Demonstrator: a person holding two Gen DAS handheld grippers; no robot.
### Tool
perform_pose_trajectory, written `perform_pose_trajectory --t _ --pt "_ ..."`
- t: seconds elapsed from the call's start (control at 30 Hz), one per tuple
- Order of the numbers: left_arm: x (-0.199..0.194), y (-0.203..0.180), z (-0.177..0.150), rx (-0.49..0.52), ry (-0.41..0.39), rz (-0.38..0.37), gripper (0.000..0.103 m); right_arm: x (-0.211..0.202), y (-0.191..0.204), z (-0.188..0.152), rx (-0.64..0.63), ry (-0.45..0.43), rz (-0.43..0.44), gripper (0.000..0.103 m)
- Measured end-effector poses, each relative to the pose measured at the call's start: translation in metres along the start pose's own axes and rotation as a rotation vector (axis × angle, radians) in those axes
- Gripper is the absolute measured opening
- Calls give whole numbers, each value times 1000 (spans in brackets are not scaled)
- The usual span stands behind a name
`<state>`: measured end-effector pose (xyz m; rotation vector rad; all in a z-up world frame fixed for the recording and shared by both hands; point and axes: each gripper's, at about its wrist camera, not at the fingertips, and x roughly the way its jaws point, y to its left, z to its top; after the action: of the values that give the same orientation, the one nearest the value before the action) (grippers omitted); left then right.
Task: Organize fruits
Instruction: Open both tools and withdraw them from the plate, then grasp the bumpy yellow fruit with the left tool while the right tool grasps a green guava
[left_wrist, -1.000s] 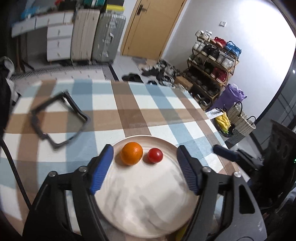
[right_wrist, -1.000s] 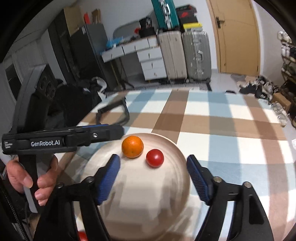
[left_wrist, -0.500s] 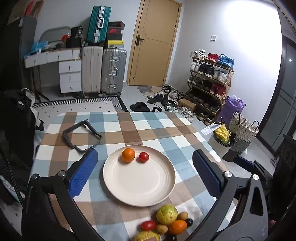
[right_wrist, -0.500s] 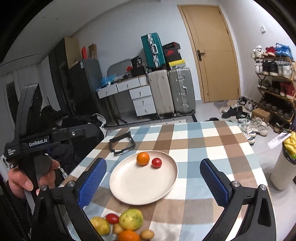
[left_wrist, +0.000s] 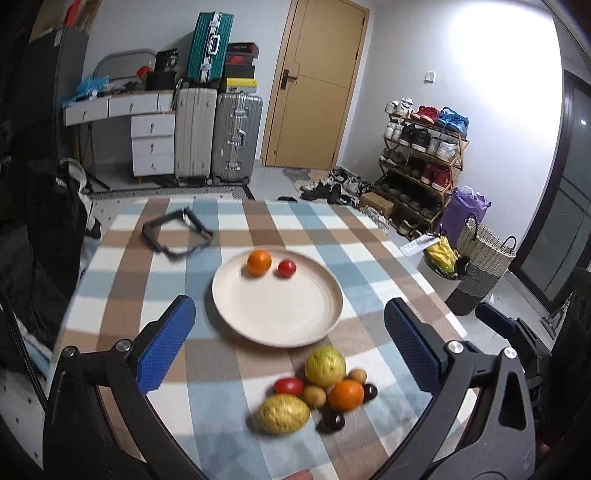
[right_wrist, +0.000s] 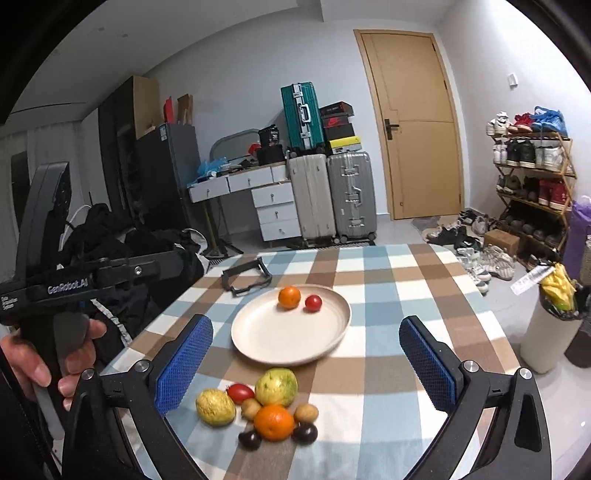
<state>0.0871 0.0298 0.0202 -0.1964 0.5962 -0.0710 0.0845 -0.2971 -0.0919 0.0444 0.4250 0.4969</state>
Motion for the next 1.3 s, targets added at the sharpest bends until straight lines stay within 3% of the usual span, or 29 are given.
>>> perform_pose_trajectory --t 0.37,0.53,0.77,0.87,1.13,1.3 --pt "43 30 -71 -93 177 -27 102 -3 4 -42 10 53 -14 103" --pt "72 43 -88 -138 252 -66 102 4 3 -57 4 98 8 103" --pt "97 45 -99 -131 288 -93 102 15 -4 -71 30 142 19 103" --pt "104 46 -101 -138 302 -111 97 19 -6 -73 39 156 24 103" --pt "121 49 -106 -152 350 -173 68 31 -9 -76 41 173 36 103" --pt "127 49 -107 -148 362 -209 58 36 -9 -78 44 183 45 103"
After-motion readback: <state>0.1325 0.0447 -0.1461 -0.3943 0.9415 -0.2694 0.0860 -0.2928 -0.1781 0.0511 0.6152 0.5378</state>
